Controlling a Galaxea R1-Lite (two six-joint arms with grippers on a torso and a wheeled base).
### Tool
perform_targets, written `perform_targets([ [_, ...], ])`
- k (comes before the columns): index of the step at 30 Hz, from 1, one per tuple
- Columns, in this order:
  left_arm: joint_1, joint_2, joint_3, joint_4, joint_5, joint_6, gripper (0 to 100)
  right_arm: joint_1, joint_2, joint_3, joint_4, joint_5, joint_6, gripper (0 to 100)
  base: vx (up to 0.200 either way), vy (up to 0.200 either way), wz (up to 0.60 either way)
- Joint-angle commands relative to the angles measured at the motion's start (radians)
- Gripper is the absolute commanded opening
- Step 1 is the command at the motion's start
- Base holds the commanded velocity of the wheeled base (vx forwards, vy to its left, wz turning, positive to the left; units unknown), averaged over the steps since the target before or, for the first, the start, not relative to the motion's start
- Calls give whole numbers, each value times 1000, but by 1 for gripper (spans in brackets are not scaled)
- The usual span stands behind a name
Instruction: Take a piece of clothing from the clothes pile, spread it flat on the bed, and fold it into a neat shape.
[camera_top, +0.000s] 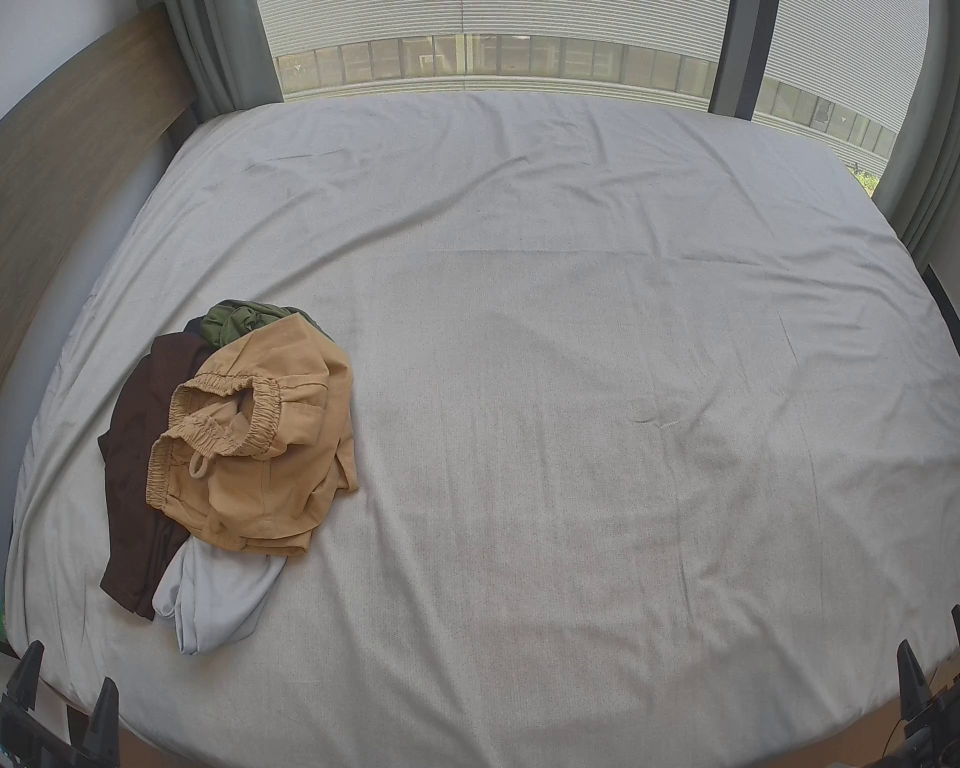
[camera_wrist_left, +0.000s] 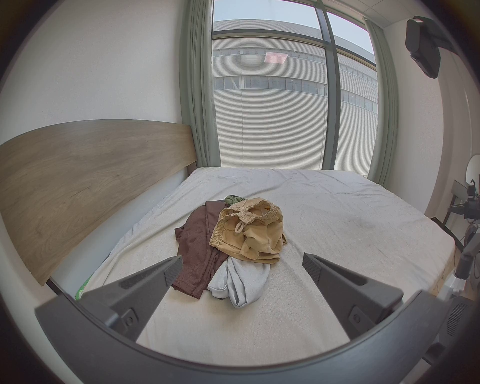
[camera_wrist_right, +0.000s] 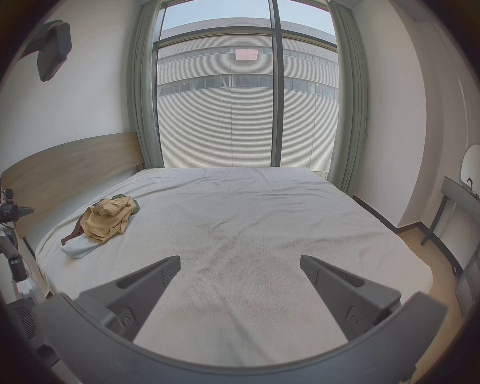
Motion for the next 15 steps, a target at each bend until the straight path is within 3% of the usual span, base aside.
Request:
perform_targets([
  [1,0,-16,18,0,0,-1,100,-2,-16,18,-2,1,-6,100,0,0,0],
  [15,0,-16,18,-2,0,-6,100,0,-16,18,-6,4,-20,100,0,0,0],
])
